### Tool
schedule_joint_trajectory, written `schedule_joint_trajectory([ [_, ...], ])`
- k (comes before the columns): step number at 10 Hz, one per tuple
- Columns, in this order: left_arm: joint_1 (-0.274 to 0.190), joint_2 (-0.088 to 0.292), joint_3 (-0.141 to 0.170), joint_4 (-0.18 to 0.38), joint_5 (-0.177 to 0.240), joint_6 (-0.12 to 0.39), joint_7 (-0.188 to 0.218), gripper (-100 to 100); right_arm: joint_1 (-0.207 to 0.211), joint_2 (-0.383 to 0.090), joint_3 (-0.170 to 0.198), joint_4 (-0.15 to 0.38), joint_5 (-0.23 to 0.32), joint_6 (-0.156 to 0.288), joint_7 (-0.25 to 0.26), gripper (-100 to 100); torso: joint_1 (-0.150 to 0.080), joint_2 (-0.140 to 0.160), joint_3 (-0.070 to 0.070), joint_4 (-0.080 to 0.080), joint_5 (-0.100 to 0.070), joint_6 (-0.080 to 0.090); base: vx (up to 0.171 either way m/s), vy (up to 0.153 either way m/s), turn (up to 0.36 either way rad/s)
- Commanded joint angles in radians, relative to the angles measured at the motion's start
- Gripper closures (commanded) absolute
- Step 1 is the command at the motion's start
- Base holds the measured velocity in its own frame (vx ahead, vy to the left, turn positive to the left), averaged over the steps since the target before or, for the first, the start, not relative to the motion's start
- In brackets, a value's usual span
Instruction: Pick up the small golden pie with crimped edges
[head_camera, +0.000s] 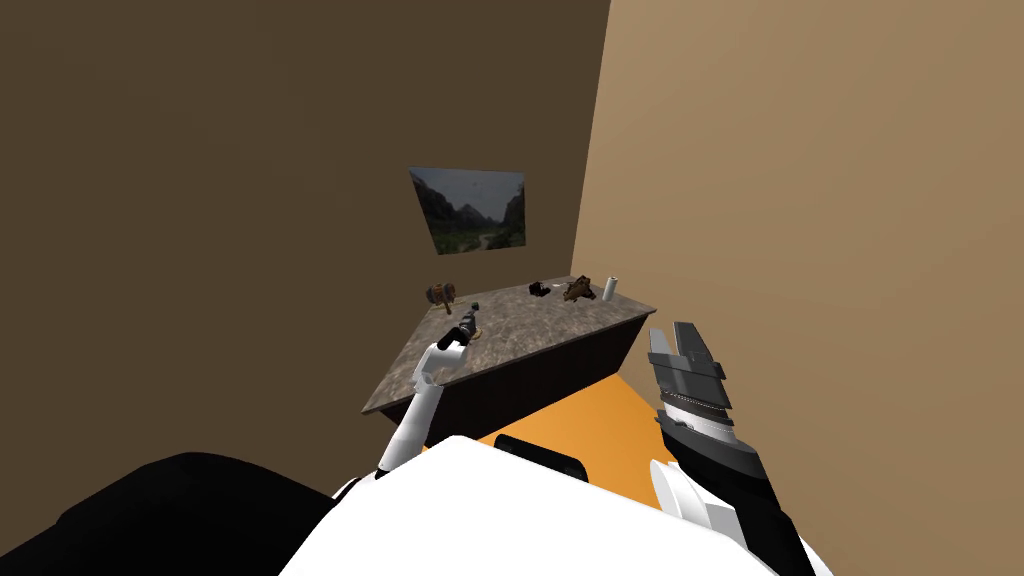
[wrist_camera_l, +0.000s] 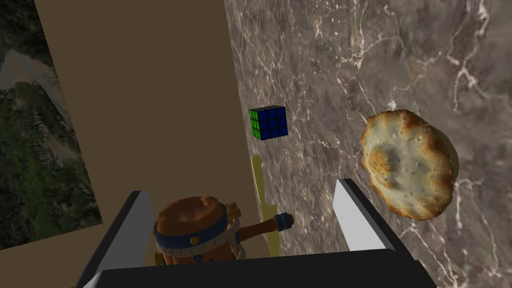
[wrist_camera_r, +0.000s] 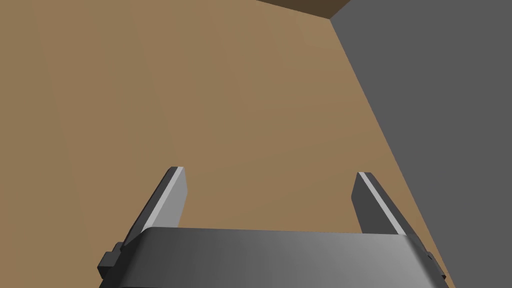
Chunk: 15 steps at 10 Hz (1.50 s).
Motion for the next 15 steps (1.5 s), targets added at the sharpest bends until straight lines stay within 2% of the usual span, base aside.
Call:
schedule_joint_trajectory([
  [1,-0.026,0.001,0.01,0.021,0.0,0.05,0.01,-100,0.0,0.0,0.0,0.0,0.0,0.0,0.0,0,0.0,0.0,0.0,0.0,0.0,0.0,-0.025,0.038,-0.113],
  [15,-0.153,-0.008,0.062,0.129,-0.005,0.391,0.058,-100,0.0,0.0,0.0,0.0,0.0,0.0,0.0,0,0.001,0.0,0.0,0.0,0.0,0.0,-0.021,0.036,-0.074],
])
